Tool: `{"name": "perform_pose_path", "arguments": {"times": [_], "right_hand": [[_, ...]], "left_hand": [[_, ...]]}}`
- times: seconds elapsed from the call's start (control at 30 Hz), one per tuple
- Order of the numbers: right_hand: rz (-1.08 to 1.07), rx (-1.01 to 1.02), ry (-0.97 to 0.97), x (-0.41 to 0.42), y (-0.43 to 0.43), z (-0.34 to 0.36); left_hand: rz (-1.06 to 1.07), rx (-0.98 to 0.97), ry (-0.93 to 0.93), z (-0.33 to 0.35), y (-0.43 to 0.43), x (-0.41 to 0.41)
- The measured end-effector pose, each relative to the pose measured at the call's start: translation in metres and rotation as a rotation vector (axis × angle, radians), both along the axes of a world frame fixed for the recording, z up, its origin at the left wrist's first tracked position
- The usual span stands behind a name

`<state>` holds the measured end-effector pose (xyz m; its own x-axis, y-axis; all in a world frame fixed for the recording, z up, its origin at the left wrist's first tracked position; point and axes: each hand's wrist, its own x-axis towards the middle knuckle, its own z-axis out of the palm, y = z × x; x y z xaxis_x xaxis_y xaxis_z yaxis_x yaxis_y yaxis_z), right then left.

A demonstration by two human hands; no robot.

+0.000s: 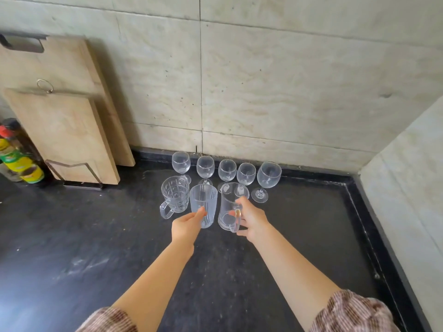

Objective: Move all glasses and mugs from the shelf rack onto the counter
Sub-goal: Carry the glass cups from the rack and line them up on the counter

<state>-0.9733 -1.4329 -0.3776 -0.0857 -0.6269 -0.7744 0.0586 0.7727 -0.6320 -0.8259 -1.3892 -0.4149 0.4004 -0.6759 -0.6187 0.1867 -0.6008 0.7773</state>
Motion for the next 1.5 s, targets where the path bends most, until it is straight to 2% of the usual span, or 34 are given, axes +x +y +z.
{"name": "perform_pose_path", "arguments": {"times": [0.2, 0.47, 0.87, 1.0, 1.17, 1.37, 1.5], "right_hand": [[-0.069, -0.022, -0.019, 0.009, -0.013, -0.02], [-0.087, -0.045, -0.007, 0.012, -0.015, -0.037], [-0.147, -0.016, 0.033, 0.023, -0.005, -0.042], [-0.143, -0.03, 0.044, 0.031, -0.002, -0.047], [-0.088, -0.102, 0.152, 0.031, 0.003, -0.048], [-0.034, -0.21, 0.279, 0.033, 0.02, -0.03], [0.003, -0.317, 0.344, 0.05, 0.045, -0.017]], "left_hand": [[0.04, -0.025, 0.051, -0.022, -0.008, -0.001], [-0.034, -0.166, 0.049, -0.034, -0.01, 0.003], [0.004, -0.106, -0.018, -0.041, -0.011, 0.005], [-0.053, -0.084, -0.064, -0.04, -0.01, 0.01], [-0.148, -0.055, -0.12, -0.03, -0.005, 0.016], [-0.14, -0.044, -0.204, -0.008, 0.022, 0.033], [-0.157, -0.071, -0.333, 0.013, 0.055, 0.057]]}}
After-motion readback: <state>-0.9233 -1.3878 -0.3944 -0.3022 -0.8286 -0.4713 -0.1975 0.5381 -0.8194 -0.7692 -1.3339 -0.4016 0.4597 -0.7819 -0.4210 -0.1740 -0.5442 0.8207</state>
